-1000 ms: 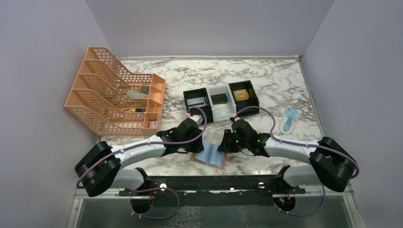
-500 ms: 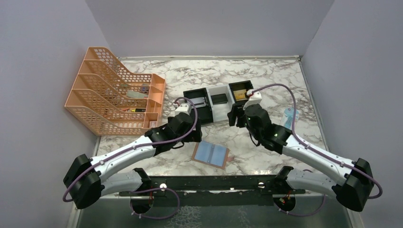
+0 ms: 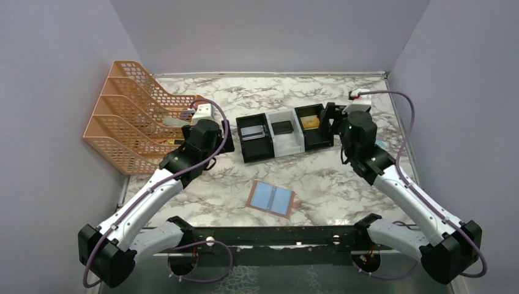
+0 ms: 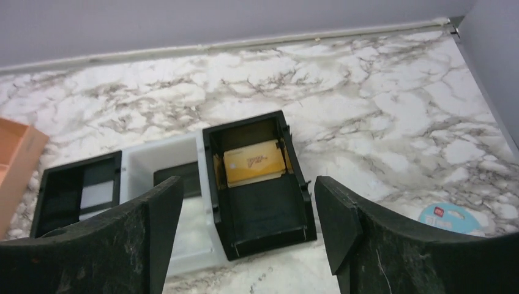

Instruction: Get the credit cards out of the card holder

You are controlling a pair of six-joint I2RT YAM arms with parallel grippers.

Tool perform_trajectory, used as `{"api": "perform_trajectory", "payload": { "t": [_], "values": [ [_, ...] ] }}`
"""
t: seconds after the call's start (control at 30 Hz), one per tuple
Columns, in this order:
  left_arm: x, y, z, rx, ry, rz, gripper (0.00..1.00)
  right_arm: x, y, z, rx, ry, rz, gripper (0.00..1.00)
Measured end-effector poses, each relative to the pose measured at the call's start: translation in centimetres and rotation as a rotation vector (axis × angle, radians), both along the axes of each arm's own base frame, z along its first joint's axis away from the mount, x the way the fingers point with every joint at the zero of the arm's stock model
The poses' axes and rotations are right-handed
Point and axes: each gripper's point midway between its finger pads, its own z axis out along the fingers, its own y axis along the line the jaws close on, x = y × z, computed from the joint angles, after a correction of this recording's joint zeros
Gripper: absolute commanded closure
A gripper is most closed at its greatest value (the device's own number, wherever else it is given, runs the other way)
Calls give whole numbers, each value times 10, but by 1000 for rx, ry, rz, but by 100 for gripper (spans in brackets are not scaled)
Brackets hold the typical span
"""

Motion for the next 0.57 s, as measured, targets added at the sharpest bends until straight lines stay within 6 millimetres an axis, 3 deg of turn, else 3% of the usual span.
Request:
{"api": "perform_trajectory", "payload": {
  "t": [0.07,0.1,0.2,0.43,0.57],
  "values": [
    [6,16,9,17,-8,43,1,11,-11,12,15,-9,-22,16],
    [9,24,14,24,-13,66,1,13,-10,18,19,-13,-12,7],
    [18,44,39,31,-48,129,1,17,6,44,31,-40,68,4],
    [13,56,95,-7,-164,161,1,15,22,95,60,-109,160,3],
    [9,59,115,-29,-206,164,1,14,21,100,50,-122,162,2]
  ]
}}
